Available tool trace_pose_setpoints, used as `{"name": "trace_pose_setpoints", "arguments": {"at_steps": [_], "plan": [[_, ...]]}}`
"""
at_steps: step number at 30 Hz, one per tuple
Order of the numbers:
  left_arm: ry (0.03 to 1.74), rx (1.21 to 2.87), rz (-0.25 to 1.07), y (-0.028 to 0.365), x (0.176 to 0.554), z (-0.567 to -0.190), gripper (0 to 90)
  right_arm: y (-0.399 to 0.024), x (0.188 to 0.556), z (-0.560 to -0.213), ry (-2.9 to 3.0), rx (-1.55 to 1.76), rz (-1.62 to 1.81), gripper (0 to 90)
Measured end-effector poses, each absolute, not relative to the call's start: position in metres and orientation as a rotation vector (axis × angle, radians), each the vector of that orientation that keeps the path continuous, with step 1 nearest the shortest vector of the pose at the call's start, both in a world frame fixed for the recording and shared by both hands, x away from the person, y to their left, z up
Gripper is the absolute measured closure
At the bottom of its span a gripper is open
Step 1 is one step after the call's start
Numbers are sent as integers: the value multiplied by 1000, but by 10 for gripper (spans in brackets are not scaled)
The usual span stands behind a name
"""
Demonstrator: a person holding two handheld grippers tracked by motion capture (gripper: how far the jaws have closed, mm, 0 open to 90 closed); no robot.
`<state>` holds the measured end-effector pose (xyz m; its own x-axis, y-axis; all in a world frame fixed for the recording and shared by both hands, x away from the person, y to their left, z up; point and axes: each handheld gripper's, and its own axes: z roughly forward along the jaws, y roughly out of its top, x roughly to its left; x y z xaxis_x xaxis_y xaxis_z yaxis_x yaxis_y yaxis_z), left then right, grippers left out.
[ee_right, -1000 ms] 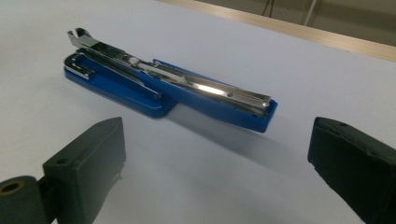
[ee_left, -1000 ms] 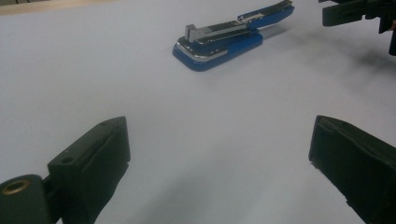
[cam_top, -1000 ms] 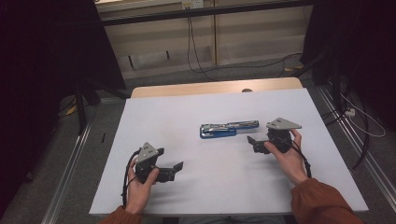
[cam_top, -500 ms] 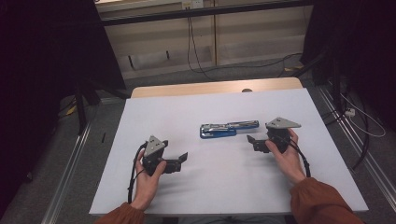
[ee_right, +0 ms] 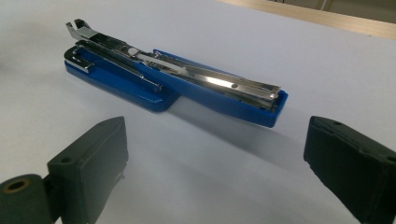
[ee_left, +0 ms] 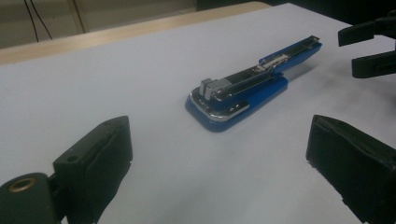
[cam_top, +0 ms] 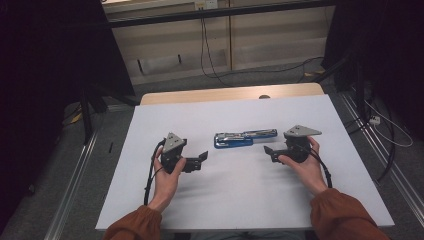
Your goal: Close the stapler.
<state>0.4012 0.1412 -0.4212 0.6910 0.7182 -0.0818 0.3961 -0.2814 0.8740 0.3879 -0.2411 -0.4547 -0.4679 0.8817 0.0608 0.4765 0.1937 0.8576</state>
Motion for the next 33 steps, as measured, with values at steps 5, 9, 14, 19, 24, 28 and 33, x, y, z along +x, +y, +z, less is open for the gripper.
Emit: {"name": "trace_pose_setpoints", "arguments": {"at_steps": [5,9,14,19,24,28,33], "plan": [[873,1917,416,133,414,-426,83,-239,389,-455,2040,1247,1204,76],[854,1913,427,127,421,-424,83,-241,389,-456,2031,1267,1206,113],[847,1926,404,119,426,-425,83,-246,391,-457,2008,1294,1204,163],[843,1907,454,114,435,-424,83,-247,392,-457,2008,1289,1219,265],[844,1915,463,107,448,-421,73,-246,391,-457,2004,1283,1217,332],[886,1912,476,101,455,-419,73,-247,392,-457,2009,1279,1216,375],[891,1908,473,97,459,-424,73,-247,392,-458,2013,1292,1229,465]]}}
